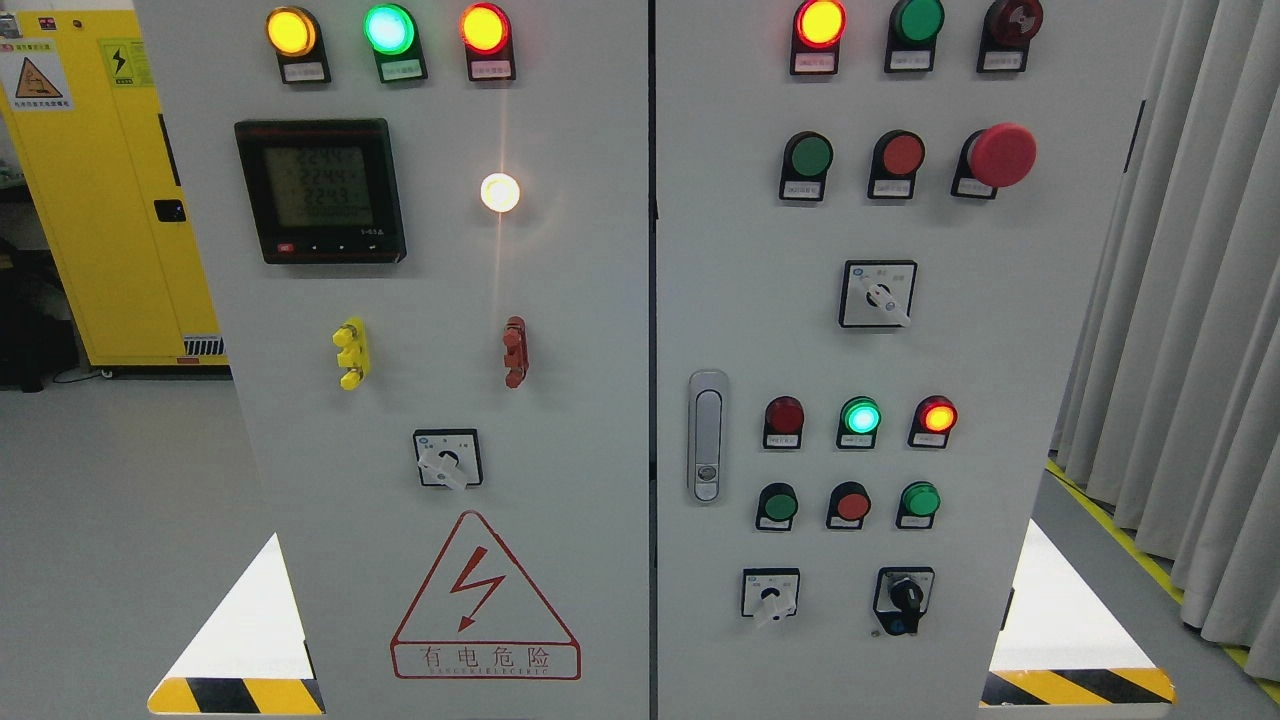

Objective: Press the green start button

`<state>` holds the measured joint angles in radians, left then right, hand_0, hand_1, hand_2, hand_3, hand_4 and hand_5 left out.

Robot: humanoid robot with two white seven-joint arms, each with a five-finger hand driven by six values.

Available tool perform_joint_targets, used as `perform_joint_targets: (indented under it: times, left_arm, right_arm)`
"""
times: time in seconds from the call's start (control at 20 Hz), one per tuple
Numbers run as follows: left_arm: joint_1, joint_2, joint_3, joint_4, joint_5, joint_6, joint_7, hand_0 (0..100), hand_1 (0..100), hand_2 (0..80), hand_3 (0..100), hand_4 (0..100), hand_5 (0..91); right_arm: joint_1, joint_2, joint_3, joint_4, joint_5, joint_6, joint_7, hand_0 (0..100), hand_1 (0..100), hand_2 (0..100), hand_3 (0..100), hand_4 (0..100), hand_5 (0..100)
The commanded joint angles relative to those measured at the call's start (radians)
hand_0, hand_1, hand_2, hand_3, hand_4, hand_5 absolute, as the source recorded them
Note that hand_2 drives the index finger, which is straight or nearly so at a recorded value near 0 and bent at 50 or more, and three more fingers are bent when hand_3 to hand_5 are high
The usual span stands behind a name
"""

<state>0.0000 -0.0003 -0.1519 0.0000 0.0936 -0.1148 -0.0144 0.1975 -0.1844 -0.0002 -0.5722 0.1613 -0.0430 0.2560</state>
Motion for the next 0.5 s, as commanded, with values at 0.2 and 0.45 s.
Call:
perform_joint_targets:
  times: [0.2, 0.45]
  left_arm:
    - [-0.026, 0.019, 0.000, -0.023, 0.000, 0.000, 0.001, 12, 56, 0.0, 0, 0, 0.0]
    - [-0.026, 0.009, 0.002, -0.025, 0.000, 0.000, 0.001, 12, 56, 0.0, 0, 0, 0.0]
  right_arm:
    - [0.163, 0.020, 0.014, -0.842, 0.098, -0.052, 0.000, 25, 46, 0, 6, 5, 0]
    - [0.187, 0.020, -0.024, -1.072, 0.233, -0.164, 0.000, 25, 47, 0, 19, 22, 11]
